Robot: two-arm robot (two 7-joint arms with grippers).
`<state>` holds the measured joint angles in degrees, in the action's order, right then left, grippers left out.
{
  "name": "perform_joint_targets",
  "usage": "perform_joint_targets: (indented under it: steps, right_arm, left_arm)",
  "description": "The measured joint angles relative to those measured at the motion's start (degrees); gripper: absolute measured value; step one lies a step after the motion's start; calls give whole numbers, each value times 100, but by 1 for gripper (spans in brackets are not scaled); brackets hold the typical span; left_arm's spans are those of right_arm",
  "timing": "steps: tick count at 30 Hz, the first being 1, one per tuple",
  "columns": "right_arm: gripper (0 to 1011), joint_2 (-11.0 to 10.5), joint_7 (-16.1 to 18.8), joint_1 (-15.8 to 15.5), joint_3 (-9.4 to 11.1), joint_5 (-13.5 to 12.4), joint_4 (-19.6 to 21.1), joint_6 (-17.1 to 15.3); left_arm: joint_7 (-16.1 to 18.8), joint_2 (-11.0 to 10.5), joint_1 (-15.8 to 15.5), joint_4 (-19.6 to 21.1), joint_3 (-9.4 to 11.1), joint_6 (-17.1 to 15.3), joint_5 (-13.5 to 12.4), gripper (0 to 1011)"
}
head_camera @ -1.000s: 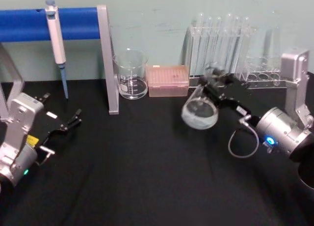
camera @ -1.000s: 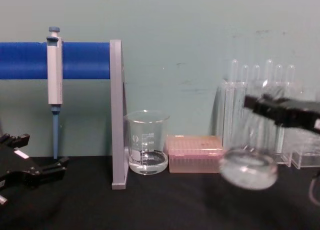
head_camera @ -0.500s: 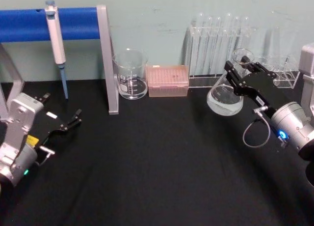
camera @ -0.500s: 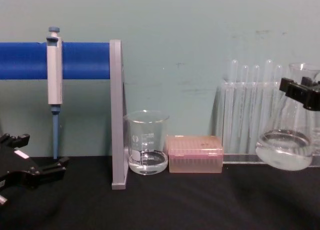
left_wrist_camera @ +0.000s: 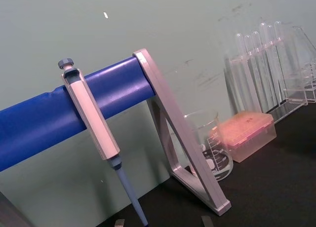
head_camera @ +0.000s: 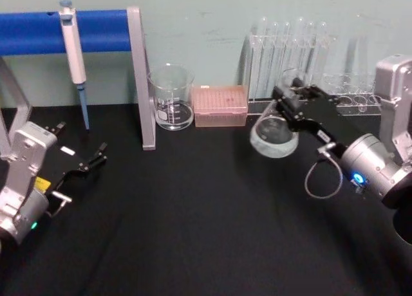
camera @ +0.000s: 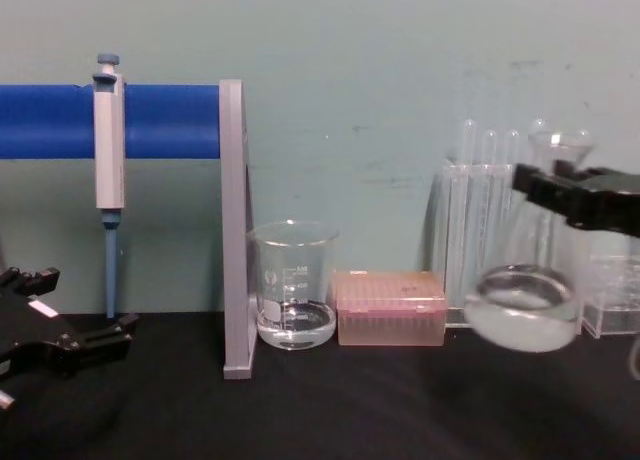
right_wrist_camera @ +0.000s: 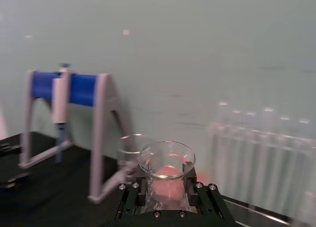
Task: Grasp the erlenmeyer flask with one hand, shake it three times, then place it back.
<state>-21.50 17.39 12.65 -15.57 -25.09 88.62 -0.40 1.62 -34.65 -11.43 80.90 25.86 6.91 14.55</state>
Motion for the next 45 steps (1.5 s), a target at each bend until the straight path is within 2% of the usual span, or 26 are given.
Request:
perform_joint_targets:
  steps: [4, 7, 13, 20, 25, 31, 36, 45]
  right_arm:
    - [450, 0, 307, 60, -136, -18, -17, -17]
    - [451, -17, 651, 124, -322, -87, -19, -43]
    - [451, -76, 1061, 231, -614, -198, -19, -54]
    - [450, -139, 1263, 334, -824, -288, -14, -45]
    - [450, -170, 1233, 365, -875, -316, -19, -2]
    - [451, -191, 1027, 338, -825, -310, -19, 33]
    - [451, -209, 713, 263, -656, -255, -13, 35]
    - [451, -235, -3, 6, -69, -86, 18, -45]
  left_arm:
    - [0, 0, 0, 0, 0, 0, 0, 1001]
    - [0, 0, 0, 0, 0, 0, 0, 1001]
    - [0, 0, 0, 0, 0, 0, 0, 1001]
    - [0, 0, 0, 0, 0, 0, 0, 1001]
    - [0, 0, 0, 0, 0, 0, 0, 1001]
    - [0, 0, 0, 0, 0, 0, 0, 1001]
    - [0, 0, 0, 0, 0, 0, 0, 1001]
    - [0, 0, 0, 0, 0, 0, 0, 1001]
